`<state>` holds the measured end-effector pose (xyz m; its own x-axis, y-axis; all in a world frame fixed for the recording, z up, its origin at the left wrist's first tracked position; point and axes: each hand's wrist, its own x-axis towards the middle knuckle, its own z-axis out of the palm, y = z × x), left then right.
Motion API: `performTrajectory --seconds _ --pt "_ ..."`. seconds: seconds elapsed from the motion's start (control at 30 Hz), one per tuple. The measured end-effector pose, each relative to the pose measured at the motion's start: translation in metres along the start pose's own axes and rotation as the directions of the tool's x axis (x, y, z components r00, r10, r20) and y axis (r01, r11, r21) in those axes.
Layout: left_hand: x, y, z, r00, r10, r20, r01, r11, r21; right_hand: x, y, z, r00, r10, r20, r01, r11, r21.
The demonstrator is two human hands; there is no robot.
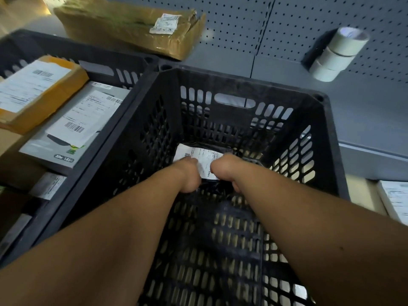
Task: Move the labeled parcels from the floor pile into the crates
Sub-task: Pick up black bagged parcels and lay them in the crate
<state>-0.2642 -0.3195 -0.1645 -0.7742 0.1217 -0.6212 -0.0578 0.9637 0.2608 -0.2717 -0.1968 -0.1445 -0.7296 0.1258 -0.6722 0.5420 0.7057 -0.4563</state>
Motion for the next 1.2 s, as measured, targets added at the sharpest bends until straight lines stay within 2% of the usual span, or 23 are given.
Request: performTrajectory --seconds 0.17,0.27,0.37,0.53,0.63,0.73,0.9,1.07,1.2 --pt "-0.011 0.023 -0.017 0.995 0.005 -0.096 -0.013 0.996 -0.087 -0.025 -0.008 -0.032 0.994 -0.106 -0.039 0.105 0.994 -0.029" --pt "-0.026 0.037 -0.03 0.988 0.028 -0.151 -0.037 0.997 -0.062 -0.044 -0.011 -0.052 0.982 -0.169 -0.086 0.17 0.985 0.007" --pt "-0.043 0.055 -0.052 0.974 0.054 -0.221 -0.058 0.998 -0.015 -0.067 -0.009 -0.076 0.96 -0.277 -0.043 0.28 0.958 0.07" --pt "-0.07 0.095 -0.091 0.909 0.063 -0.411 -0.147 0.973 -0.175 -0.106 0.01 -0.137 0.943 -0.285 -0.169 0.33 0.86 0.389" --pt "-0.084 0.124 -0.101 0.859 0.036 -0.511 -0.217 0.929 -0.3 -0.127 0.033 -0.181 0.907 -0.337 -0.252 0.418 0.782 0.463" --pt "-0.096 0.166 -0.103 0.802 0.104 -0.589 -0.347 0.883 -0.317 -0.143 0.072 -0.226 0.864 -0.383 -0.328 0.503 0.701 0.505" --pt "-0.119 0.251 -0.083 0.755 0.208 -0.622 -0.505 0.789 -0.349 -0.159 0.164 -0.292 0.823 -0.301 -0.481 0.537 0.69 0.486" --pt "-0.137 0.317 -0.048 0.757 0.337 -0.56 -0.566 0.766 -0.305 -0.17 0.273 -0.353 0.799 -0.119 -0.589 0.469 0.737 0.487" --pt "-0.139 0.361 -0.01 0.742 0.429 -0.515 -0.582 0.793 -0.179 -0.176 0.352 -0.391 0.784 0.017 -0.62 0.383 0.773 0.505"
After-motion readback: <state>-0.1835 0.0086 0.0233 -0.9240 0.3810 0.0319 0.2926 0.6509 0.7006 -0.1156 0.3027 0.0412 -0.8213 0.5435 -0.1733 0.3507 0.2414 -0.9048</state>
